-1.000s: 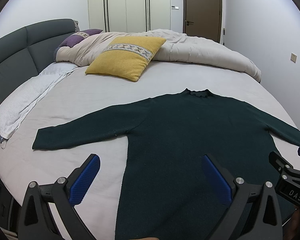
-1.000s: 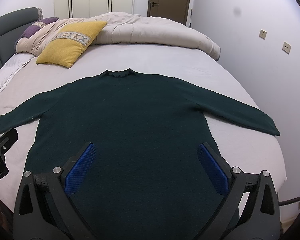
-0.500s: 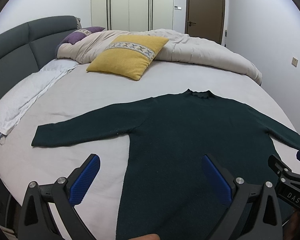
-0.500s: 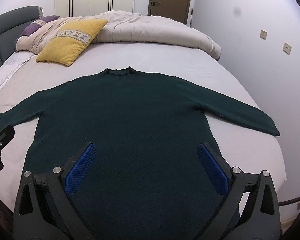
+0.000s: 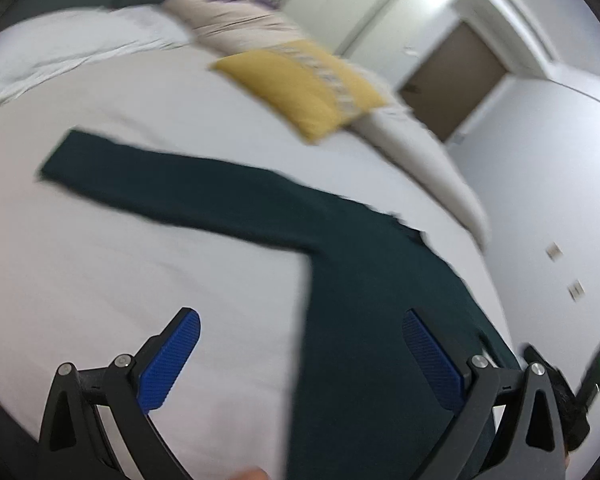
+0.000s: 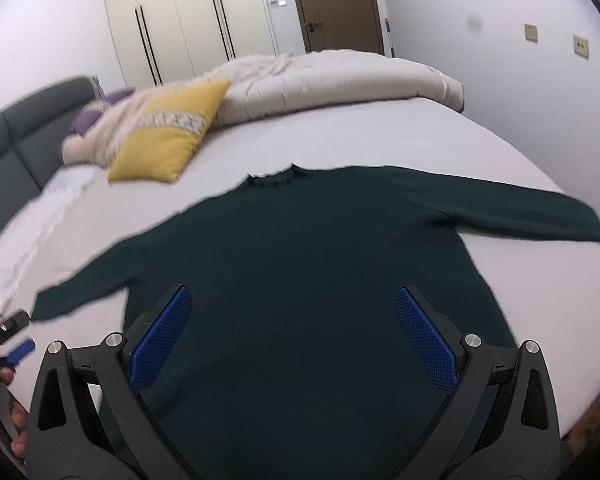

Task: Fold small clothes
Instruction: 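Grasp a sweater sleeve with the left tool and fold it across the body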

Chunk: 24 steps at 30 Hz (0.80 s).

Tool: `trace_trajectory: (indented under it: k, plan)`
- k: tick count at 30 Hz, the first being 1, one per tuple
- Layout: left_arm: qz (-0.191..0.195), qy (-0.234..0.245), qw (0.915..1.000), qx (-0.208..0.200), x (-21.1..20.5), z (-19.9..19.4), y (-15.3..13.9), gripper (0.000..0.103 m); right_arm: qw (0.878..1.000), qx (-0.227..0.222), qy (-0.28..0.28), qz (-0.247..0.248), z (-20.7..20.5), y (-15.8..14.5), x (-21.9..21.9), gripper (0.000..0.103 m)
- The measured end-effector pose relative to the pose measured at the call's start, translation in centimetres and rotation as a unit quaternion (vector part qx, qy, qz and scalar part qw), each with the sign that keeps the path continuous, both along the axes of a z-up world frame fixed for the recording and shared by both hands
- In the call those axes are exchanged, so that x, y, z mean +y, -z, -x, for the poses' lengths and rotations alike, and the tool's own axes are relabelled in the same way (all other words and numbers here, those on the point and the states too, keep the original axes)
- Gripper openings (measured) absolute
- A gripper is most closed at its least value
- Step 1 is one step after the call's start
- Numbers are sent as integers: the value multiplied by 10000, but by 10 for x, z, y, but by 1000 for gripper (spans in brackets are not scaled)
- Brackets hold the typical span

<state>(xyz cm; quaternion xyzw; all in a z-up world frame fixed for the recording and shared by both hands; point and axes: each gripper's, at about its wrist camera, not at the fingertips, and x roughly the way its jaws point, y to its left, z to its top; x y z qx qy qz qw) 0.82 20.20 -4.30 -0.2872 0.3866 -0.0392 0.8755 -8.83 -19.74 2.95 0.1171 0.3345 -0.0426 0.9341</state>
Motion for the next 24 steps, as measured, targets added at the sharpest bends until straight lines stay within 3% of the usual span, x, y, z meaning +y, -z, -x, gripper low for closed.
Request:
trace_trajectory:
  k: [3,4,7,9,13,16,19,20,21,23,24]
  plan:
    - [781,-913,9927,130,61,-6,18,103,9997,-117,-92,-189,-8,-1,-2,103]
    - [1075,-1244,9863,97,85,-10,27,103,9993,-167,-174,-277,-11,-2,-2,103]
    - [1681,-1695,9710,134,126,-26,51,103,9982,-246,-295,-451,-18,-4,-3,103]
    - [2141,-1993,9562,125,150,-39,69,103,9970,-270,-355,-628,-26,-3,-5,101]
    - [2702,-2501,9295,201,173,-55,97,100,9942,-98,-379,-1002,-46,9,-10,97]
    - [2753,-2722,9220,111,189,-62,104,93,9944,28,-307,-1013,-61,21,-10,91]
    - [2968,-2851,9111,237,202,-74,117,50,9936,132,-318,-1077,-73,34,-11,86]
    - [3022,-2904,9073,336,205,-76,122,21,9932,160,-317,-1110,-77,38,-11,84]
    - [3004,-3014,9036,493,205,-77,125,7,9928,171,-329,-1143,-79,42,-13,83]
    - [2795,-2998,9113,388,200,-73,117,7,9925,171,-341,-1165,-81,48,-17,82]
    - [2544,-2868,9231,284,189,-77,104,7,9925,163,-327,-1166,-81,51,-21,82]
